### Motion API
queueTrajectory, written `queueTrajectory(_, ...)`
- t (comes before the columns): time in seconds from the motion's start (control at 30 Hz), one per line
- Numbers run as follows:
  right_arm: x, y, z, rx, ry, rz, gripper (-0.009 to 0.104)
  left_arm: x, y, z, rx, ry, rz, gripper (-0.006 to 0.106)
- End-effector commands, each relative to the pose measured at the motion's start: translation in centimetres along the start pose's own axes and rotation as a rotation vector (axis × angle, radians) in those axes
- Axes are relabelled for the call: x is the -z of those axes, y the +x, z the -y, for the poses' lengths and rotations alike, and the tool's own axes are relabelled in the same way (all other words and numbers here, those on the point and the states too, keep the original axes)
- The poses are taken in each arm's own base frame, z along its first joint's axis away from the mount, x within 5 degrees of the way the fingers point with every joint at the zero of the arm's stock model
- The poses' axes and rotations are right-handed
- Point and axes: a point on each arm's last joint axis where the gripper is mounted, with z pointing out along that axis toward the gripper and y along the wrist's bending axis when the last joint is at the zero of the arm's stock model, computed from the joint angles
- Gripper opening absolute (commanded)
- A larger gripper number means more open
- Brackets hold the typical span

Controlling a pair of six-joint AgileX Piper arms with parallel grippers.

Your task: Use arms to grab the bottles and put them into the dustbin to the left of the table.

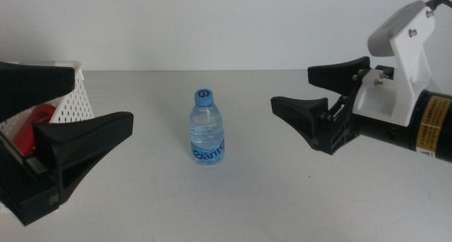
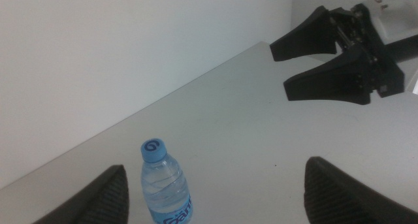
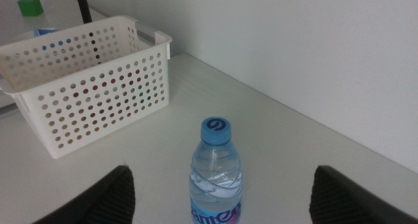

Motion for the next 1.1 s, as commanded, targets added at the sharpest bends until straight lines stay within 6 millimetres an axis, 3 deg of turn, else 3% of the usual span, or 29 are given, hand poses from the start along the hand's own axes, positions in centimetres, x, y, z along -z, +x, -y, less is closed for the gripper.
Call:
queueTrajectory(0.0,1.7,-1.4,-0.6,-0.034,-0.004,0.078,0.072,0.3,-1.5,-0.1,0.020,-0.010,0.102,0.090)
queueTrajectory(0.1,3.4,-1.4,-0.6,-0.154,0.075,0.156,0.072,0.3,-1.5,-0.1,0.020,-0.010,0.102,0.090)
queueTrajectory(0.37,6.5,-1.1,-0.3,-0.118,0.337,0.106,0.062,0.3,-1.5,-0.1,0.020,-0.010,0.102,0.090)
queueTrajectory(0.57,8.0,-0.3,-1.8,0.023,0.291,-0.066,0.062,0.3,-1.5,-0.1,0.020,-0.010,0.102,0.090)
queueTrajectory(0.67,9.3,-0.7,-2.3,0.065,0.282,-0.059,0.062,0.3,-1.5,-0.1,0.020,-0.010,0.102,0.090)
queueTrajectory(0.9,12.3,-1.9,-3.2,0.059,0.292,0.054,0.077,0.3,-1.5,-0.1,0.020,-0.010,0.102,0.090)
queueTrajectory(1.07,12.5,-1.5,-3.3,0.037,0.282,0.010,0.087,0.3,-1.5,-0.1,0.020,-0.010,0.102,0.090)
